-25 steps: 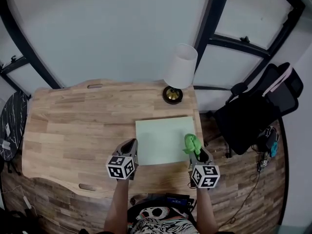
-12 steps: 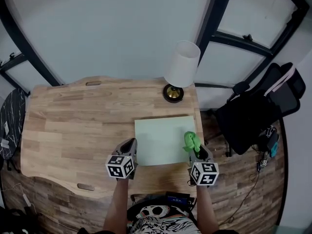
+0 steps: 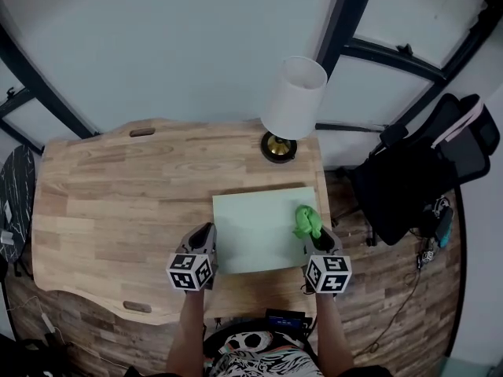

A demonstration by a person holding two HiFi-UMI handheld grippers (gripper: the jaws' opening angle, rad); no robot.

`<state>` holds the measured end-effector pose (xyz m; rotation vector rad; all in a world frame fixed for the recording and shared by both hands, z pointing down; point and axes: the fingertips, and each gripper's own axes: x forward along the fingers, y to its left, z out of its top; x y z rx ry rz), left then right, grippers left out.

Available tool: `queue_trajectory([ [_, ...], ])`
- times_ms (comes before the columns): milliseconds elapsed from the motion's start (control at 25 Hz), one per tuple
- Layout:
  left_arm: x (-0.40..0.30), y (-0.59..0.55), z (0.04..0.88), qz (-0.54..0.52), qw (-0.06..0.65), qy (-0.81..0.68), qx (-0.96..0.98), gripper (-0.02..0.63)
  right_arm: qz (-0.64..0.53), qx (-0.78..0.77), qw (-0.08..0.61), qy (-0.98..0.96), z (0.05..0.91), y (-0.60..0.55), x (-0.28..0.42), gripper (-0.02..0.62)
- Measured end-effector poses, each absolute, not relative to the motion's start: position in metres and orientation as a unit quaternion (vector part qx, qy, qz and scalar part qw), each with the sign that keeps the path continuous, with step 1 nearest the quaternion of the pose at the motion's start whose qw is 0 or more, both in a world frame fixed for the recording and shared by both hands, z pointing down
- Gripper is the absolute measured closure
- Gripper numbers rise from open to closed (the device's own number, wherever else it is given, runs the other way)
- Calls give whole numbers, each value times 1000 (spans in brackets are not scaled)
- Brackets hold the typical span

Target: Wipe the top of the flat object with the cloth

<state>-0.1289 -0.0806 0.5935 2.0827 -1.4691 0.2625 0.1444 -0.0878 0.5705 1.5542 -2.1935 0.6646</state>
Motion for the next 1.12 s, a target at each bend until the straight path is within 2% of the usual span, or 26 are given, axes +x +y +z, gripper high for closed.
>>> queue_trajectory([
  [400, -128, -95, 599, 95, 297, -538, 783, 595, 231, 556, 203, -772, 584, -129, 144, 460],
  [440, -126, -97, 600, 94, 301, -534, 785, 586, 229, 558, 204, -771, 585, -133, 145, 460],
  [520, -123, -98, 604, 94, 312, -523, 787, 517, 229, 561, 205, -769, 587, -139, 146, 460],
  [1120, -114, -93, 628, 101, 369, -495, 780, 471, 255, 568, 212, -754, 604, -163, 154, 460],
])
